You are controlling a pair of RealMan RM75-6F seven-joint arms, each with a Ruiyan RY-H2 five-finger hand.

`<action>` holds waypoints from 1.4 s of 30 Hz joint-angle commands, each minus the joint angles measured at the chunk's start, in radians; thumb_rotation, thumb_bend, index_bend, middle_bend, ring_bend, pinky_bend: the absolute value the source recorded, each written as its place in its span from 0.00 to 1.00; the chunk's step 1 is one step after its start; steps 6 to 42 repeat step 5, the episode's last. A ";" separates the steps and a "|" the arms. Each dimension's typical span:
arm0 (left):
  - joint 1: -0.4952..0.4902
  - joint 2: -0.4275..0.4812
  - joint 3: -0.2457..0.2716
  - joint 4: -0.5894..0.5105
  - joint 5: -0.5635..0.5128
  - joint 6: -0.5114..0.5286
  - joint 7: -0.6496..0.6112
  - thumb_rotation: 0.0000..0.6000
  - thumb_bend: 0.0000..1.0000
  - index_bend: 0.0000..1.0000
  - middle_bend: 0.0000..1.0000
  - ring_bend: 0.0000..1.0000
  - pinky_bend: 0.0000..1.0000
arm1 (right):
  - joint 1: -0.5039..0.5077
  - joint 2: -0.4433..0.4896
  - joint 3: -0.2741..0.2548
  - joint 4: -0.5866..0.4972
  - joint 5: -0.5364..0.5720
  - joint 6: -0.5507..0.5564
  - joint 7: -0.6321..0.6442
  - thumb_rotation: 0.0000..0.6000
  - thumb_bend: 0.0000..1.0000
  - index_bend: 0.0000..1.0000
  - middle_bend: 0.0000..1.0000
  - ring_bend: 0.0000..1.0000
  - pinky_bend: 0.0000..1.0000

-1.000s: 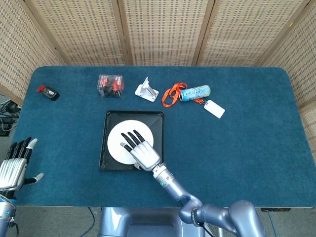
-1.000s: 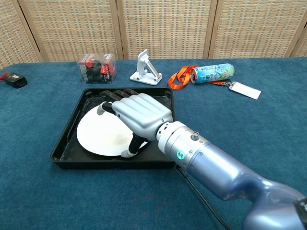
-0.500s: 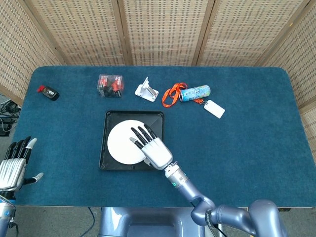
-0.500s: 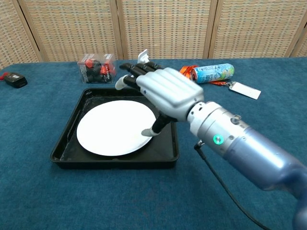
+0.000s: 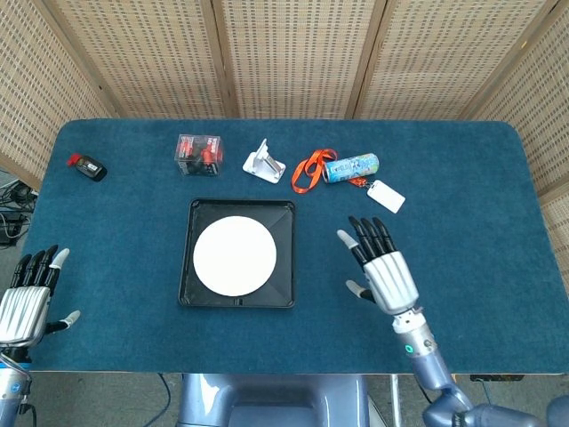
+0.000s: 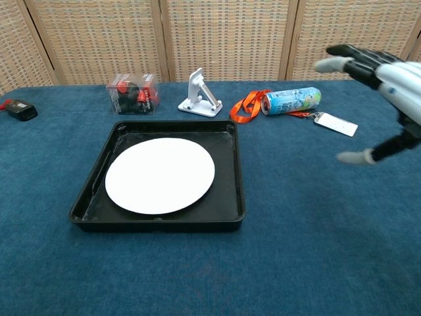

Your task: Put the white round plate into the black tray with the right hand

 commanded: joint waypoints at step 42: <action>0.003 0.021 0.009 -0.024 0.022 0.009 0.014 1.00 0.00 0.00 0.00 0.00 0.00 | -0.126 0.120 -0.112 -0.030 -0.059 0.072 0.022 1.00 0.00 0.04 0.00 0.00 0.00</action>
